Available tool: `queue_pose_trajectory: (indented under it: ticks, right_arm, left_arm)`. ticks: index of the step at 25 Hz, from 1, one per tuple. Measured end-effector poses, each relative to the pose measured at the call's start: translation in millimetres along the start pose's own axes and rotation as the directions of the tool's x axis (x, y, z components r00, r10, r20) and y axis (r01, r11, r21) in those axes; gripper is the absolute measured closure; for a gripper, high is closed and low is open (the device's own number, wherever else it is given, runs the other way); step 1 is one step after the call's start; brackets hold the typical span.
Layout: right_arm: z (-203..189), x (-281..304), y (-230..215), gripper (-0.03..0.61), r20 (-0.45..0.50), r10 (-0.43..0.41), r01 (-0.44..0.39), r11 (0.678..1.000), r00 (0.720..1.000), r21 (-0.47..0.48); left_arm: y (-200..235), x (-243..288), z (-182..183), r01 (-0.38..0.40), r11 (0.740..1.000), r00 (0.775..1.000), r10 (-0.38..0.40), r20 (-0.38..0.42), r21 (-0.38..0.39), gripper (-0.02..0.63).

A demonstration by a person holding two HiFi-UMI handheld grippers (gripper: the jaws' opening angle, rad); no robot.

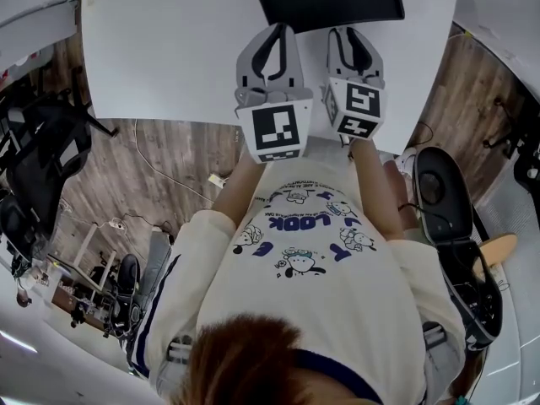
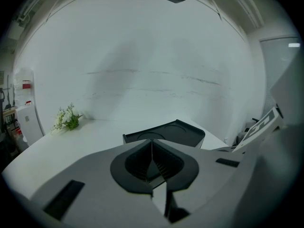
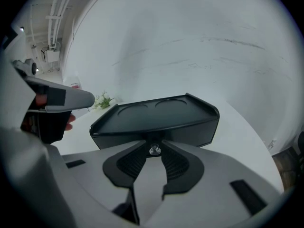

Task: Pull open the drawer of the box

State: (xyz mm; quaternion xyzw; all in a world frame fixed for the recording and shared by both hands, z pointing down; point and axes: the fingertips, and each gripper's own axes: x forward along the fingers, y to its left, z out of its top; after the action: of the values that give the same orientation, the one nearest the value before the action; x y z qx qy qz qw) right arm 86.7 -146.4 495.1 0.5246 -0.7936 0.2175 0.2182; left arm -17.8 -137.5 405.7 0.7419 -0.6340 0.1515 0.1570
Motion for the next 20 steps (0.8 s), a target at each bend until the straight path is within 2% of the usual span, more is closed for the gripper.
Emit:
queue_pose_trajectory:
  ticks: [10,13,20]
  right_arm:
    - [-15,11,-5,0.465,-0.052,0.014,-0.014,1.000,0.999,0.002]
    - [-20,15,-6,0.482,-0.066,0.005,-0.005,1.000,0.998,-0.003]
    - [-17,13,-2,0.489,-0.066,-0.003,0.003,1.000,0.998,-0.005]
  left_arm:
    - [0,1,-8,-0.011,1.000,1.000,0.011,-0.014,-0.010,0.595]
    - [0,1,-10,-0.010,1.000,1.000,0.010,-0.015,-0.010,0.595]
    - [6,-6,-10,-0.020,1.000,1.000,0.019,-0.016,-0.021,0.595]
